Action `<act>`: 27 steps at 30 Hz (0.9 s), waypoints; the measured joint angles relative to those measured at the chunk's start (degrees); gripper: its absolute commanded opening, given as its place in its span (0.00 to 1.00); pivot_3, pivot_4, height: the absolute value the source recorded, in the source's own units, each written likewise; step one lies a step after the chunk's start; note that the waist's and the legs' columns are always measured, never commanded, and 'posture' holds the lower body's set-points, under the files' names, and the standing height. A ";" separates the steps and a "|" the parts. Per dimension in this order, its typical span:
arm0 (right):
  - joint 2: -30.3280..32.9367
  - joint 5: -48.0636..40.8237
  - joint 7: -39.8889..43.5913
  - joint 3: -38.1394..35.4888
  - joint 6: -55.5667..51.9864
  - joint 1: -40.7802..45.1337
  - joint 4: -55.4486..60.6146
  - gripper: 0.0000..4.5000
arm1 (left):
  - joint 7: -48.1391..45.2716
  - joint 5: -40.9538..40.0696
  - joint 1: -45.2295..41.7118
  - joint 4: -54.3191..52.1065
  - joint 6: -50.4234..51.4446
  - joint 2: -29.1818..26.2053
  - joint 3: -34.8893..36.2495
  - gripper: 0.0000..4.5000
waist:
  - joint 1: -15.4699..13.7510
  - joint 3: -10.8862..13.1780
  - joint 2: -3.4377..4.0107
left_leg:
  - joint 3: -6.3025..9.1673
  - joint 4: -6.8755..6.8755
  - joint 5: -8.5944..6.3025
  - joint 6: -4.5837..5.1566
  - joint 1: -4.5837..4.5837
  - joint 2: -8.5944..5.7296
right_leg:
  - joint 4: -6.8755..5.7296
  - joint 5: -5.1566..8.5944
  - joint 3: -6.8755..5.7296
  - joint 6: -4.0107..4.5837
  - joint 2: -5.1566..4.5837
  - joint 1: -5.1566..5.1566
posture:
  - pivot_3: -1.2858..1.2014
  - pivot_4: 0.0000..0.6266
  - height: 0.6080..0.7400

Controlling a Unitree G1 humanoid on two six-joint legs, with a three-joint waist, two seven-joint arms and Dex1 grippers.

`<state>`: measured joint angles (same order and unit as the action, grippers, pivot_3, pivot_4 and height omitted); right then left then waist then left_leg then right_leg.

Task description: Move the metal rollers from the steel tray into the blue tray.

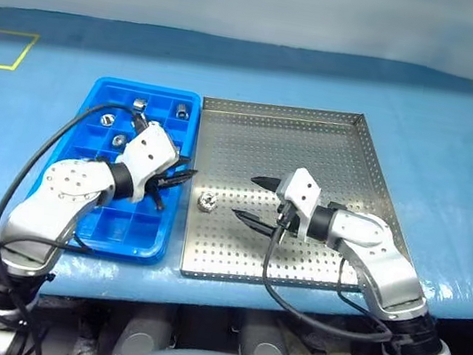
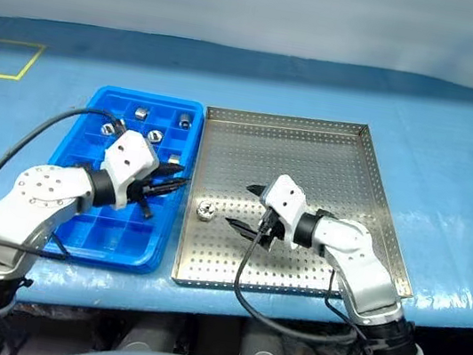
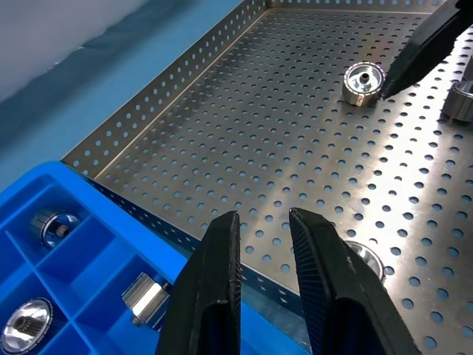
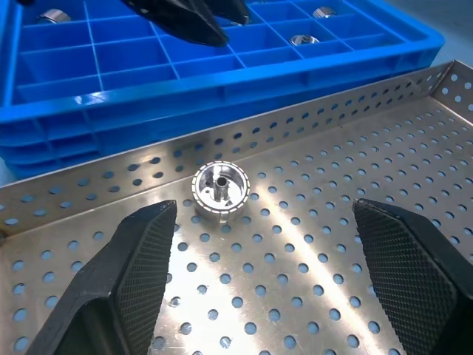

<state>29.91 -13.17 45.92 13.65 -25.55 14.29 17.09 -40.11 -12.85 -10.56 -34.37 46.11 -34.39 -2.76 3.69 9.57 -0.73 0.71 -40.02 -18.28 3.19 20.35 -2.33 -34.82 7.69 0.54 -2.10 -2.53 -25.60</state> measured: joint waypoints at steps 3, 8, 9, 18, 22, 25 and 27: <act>0.02 0.97 -0.41 -0.01 0.00 0.27 -0.64 0.89 | 0.64 -1.30 0.43 -0.19 -0.01 0.42 -0.03 0.25 | -0.45 0.00 -0.01 | 0.00 0.00 0.00 0.00 0.00 -0.02 | 0.00 0.01 -0.01 0.01 0.02 0.01 | 0.47 0.24 1.00; -0.65 -0.04 1.73 0.11 0.07 0.55 -0.63 0.89 | 2.26 -1.27 0.65 -0.16 -0.19 0.52 -1.00 0.25 | -0.23 0.00 -0.01 | 0.01 0.00 0.00 0.01 0.00 -0.01 | 0.00 0.00 -0.01 0.01 0.05 0.01 | 0.47 0.24 1.00; -1.30 -0.96 2.59 0.30 0.07 0.73 -0.65 0.89 | 2.66 -1.30 0.60 -0.15 -0.19 0.57 -1.01 0.25 | -0.09 0.00 -0.01 | 0.01 0.00 -0.01 0.02 0.00 0.00 | 0.00 0.00 -0.01 0.01 0.04 0.01 | 0.47 0.24 1.00; -7.49 -2.08 5.50 3.83 0.79 3.97 -7.85 0.89 | 3.90 -1.36 0.65 -0.02 -0.28 0.52 -1.01 0.25 | 0.08 0.00 -0.01 | 0.03 0.00 0.01 0.00 -0.01 0.00 | -0.01 -0.01 -0.02 0.03 0.06 0.01 | 0.47 0.24 1.00; -10.21 -1.29 5.01 4.06 2.61 5.86 -13.12 0.89 | 4.03 -1.79 1.15 -0.03 -0.29 0.47 -0.88 0.25 | 0.02 0.01 -0.01 | 0.04 0.01 0.04 -0.07 0.00 0.00 | -0.01 -0.02 -0.03 0.03 0.05 -0.01 | 0.48 0.24 1.00; -12.22 -0.54 4.75 4.15 4.03 7.14 -17.19 0.89 | 4.40 -1.88 1.81 -0.05 -0.28 0.37 -0.69 0.25 | -0.05 0.01 -0.01 | 0.04 0.04 0.05 -0.10 0.00 0.00 | 0.00 -0.03 -0.03 0.02 0.02 -0.02 | 0.48 0.24 1.00; -13.01 0.01 4.74 4.65 4.66 7.48 -19.26 0.89 | 5.01 -1.93 2.29 -0.06 -0.27 0.33 -0.56 0.25 | -0.15 0.01 0.00 | 0.07 0.06 0.04 -0.11 0.00 0.00 | 0.00 -0.03 -0.05 0.02 0.01 -0.02 | 0.49 0.24 1.00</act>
<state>16.90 -13.16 50.66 18.30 -20.89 21.77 -2.18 -35.10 -14.78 -8.27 -34.42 45.85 -34.06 -3.33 3.55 9.58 -0.73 0.78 -39.96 -18.24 3.08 20.34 -2.33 -34.82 7.66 0.49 -2.08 -2.53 -25.62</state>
